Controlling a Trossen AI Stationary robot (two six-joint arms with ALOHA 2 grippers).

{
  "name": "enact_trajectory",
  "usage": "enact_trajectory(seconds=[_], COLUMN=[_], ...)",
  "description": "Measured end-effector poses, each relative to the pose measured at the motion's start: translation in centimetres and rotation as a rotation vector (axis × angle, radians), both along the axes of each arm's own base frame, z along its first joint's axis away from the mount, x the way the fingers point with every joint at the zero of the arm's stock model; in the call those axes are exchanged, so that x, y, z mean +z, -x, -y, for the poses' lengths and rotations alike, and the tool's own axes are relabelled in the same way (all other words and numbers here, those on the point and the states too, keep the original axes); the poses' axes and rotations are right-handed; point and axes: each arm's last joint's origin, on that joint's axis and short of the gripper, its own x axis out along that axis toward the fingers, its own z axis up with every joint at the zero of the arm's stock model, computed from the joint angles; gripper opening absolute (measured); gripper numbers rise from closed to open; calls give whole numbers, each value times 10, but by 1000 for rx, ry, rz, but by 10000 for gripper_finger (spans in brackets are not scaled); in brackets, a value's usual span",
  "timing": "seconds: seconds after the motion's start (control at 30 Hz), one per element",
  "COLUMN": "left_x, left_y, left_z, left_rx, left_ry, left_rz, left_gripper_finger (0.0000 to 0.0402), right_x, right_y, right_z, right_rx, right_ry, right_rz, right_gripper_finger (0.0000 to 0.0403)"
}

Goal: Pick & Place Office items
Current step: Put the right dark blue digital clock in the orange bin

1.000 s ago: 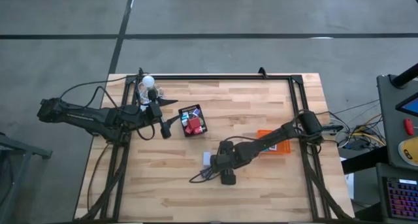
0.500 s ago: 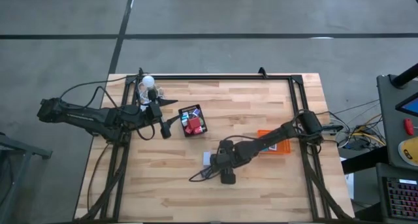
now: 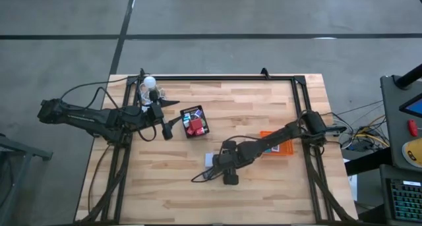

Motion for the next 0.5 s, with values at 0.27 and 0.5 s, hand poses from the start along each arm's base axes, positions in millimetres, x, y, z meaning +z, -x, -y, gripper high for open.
enact_trajectory(seconds=[0.27, 0.5], left_x=[0, 0], left_y=[0, 0], left_z=[0, 0], left_rx=[0, 0], left_ry=[0, 0], left_rz=[0, 0], left_gripper_finger=[275, 275], right_x=[49, 99], right_y=[19, 55], right_z=[10, 26], right_rx=[-141, -486], right_ry=[56, 100], right_rz=[56, 114], right_gripper_finger=[161, 169])
